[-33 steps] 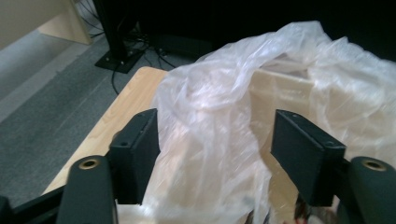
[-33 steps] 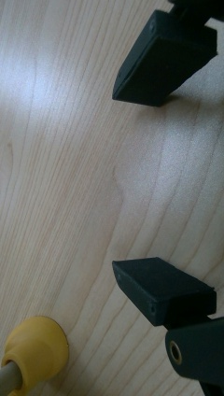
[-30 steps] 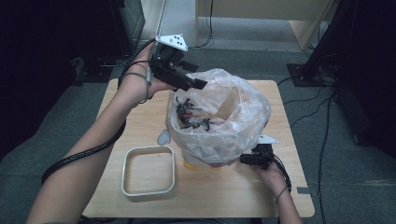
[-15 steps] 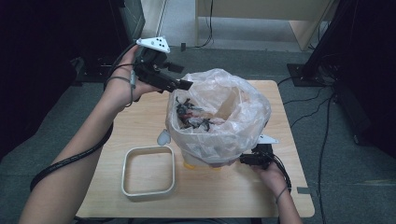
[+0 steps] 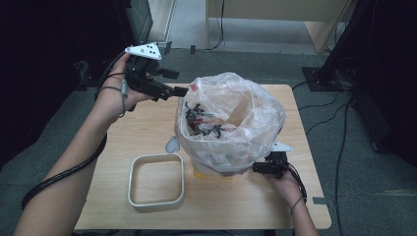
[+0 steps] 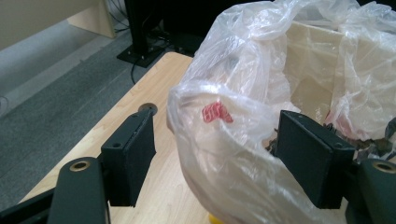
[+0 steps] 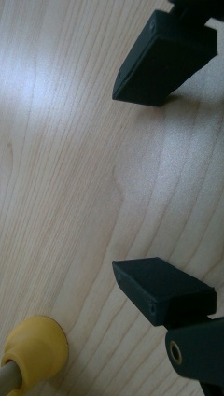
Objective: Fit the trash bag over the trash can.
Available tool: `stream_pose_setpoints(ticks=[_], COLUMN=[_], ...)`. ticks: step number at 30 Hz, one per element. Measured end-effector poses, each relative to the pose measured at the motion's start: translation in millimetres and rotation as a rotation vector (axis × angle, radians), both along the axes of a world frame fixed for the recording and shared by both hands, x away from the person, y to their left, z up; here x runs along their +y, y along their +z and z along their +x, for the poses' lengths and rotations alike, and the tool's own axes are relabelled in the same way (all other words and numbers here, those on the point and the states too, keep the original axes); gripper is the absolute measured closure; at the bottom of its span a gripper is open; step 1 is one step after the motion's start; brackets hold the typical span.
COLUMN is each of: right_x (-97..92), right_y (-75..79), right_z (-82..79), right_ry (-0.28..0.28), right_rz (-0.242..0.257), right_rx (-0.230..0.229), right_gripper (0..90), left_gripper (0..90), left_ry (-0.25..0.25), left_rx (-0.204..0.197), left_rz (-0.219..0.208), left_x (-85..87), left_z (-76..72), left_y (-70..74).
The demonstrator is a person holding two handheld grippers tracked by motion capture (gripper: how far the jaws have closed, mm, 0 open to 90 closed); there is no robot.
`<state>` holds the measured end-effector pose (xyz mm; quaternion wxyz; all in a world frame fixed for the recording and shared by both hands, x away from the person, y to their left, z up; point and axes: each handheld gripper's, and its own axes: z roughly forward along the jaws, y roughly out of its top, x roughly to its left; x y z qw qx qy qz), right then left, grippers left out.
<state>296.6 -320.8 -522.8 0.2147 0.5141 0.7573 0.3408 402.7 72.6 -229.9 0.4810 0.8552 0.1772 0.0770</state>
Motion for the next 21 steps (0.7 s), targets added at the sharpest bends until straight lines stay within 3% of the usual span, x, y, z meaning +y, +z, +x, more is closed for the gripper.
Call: stream_pose_setpoints(ticks=[21], right_x=[0.1], right_y=[0.0], right_z=[-0.1], right_ry=[0.001], right_rz=[0.000], right_rx=[0.000], right_gripper=[15.2], left_gripper=[28.2], left_ry=[0.052], left_rx=[0.003], left_rz=[-0.061], left_x=[34.7], left_z=[0.9], left_y=[-26.9])
